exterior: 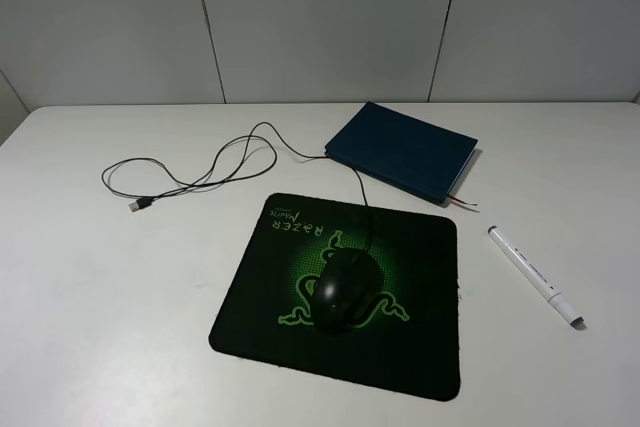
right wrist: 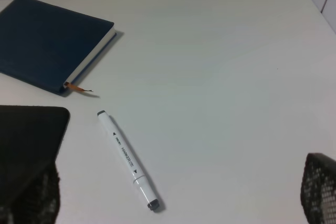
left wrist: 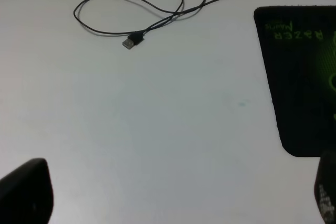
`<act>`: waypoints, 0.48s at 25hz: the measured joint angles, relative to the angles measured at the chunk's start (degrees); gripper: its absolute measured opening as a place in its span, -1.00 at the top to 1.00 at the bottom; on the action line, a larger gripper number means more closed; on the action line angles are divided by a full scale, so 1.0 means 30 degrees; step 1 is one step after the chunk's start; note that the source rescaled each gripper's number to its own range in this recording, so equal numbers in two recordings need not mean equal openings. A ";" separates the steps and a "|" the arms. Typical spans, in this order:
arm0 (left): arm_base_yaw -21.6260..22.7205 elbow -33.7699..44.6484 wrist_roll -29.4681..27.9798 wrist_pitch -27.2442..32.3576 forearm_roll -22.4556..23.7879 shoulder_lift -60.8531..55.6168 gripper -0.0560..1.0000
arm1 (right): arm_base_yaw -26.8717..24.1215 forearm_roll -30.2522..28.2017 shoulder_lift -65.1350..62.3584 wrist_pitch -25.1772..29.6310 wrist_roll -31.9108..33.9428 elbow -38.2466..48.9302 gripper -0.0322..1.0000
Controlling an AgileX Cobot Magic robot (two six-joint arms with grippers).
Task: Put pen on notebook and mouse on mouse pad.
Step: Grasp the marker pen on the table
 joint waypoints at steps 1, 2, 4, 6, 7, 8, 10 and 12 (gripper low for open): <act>0.0000 0.0000 0.0000 0.0000 0.0000 -0.0013 -1.00 | 0.0000 0.0000 0.0000 0.0000 0.0000 0.0000 -1.00; 0.0000 0.0000 0.0000 0.0000 0.0038 -0.0013 -1.00 | 0.0000 0.0000 0.0000 0.0000 0.0000 0.0000 -1.00; 0.0000 0.0000 0.0000 0.0000 0.0041 -0.0013 -1.00 | 0.0000 0.0000 0.0000 0.0000 0.0000 0.0000 -1.00; 0.0000 0.0000 0.0000 0.0000 0.0058 -0.0013 -1.00 | 0.0000 0.0000 0.0000 0.0000 0.0000 0.0000 -1.00; 0.0000 0.0000 0.0000 0.0000 0.0058 -0.0013 -1.00 | 0.0000 0.0000 0.0000 0.0000 0.0000 0.0000 -1.00; 0.0000 0.0000 0.0000 0.0000 0.0058 -0.0013 -1.00 | 0.0000 0.0000 0.0000 0.0000 0.0000 0.0000 -1.00; 0.0000 0.0000 0.0000 0.0000 0.0062 -0.0013 -1.00 | 0.0000 0.0000 0.0000 0.0000 0.0000 0.0000 -1.00; 0.0000 0.0000 0.0000 0.0000 0.0062 -0.0013 -1.00 | 0.0000 0.0000 0.0000 0.0000 0.0000 0.0000 -1.00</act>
